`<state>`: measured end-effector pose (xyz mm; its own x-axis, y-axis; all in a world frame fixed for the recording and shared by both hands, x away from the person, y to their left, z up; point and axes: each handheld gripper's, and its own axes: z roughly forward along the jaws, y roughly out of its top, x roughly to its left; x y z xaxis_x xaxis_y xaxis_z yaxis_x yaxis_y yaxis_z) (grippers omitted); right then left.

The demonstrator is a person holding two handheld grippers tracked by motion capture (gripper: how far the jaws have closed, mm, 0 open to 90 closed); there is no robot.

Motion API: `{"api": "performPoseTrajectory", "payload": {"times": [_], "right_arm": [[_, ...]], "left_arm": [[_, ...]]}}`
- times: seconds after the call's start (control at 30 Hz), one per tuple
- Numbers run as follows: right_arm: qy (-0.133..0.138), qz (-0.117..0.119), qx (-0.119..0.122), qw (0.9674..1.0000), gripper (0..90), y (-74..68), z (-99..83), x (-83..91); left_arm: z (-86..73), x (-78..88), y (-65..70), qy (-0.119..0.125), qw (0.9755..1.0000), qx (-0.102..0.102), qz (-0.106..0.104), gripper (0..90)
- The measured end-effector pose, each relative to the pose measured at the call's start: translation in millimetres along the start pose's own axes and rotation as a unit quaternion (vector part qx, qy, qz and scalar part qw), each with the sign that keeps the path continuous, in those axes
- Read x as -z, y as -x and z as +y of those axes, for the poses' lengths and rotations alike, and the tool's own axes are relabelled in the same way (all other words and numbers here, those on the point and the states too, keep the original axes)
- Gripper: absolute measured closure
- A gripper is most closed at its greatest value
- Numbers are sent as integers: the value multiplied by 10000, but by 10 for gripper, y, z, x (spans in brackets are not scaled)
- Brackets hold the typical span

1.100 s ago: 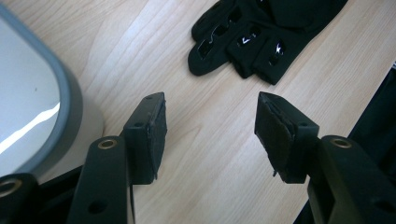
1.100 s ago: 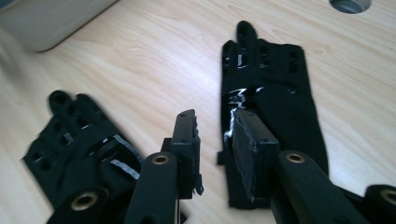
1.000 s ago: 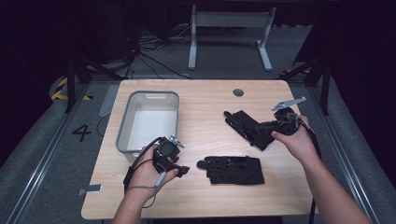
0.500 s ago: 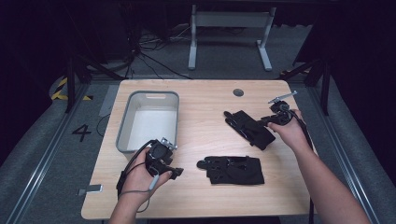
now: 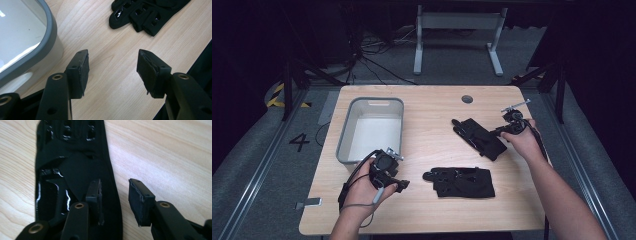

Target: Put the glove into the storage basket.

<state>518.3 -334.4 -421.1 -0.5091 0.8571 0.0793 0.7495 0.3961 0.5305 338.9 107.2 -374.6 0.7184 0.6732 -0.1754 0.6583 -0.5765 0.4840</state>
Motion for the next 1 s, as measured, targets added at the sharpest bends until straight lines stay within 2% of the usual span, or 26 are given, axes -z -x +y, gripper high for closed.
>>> {"api": "performPoseTrajectory", "payload": {"times": [0.27, 0.4, 0.47, 0.63, 0.73, 0.83, 1.0], "right_arm": [[-189, 16, -4, 9998, 631, -2, -46, -83], [-142, 84, -83, 9998, 637, 10, -73, -111], [-121, 83, -50, 9999, 657, 5, -75, -113], [-194, 149, -16, 9997, 783, -30, -59, -116], [-258, 74, 83, 9996, 843, -61, -37, -104], [-294, -5, 174, 9994, 858, -87, -18, -70], [-95, -46, 241, 9997, 863, -119, -3, 52]], "left_arm": [[10, -10, 2, -5, 10000, -22, -9, 439], [15, -10, 12, 0, 10000, -36, -13, 438], [16, -13, 13, -4, 10000, -31, -15, 438], [16, -18, 16, -18, 10000, -32, -18, 437], [17, -18, 13, -16, 10000, -37, -16, 437], [18, -22, 10, -19, 10000, -36, -13, 437], [32, -33, 13, -27, 10000, -50, -31, 437]]}}
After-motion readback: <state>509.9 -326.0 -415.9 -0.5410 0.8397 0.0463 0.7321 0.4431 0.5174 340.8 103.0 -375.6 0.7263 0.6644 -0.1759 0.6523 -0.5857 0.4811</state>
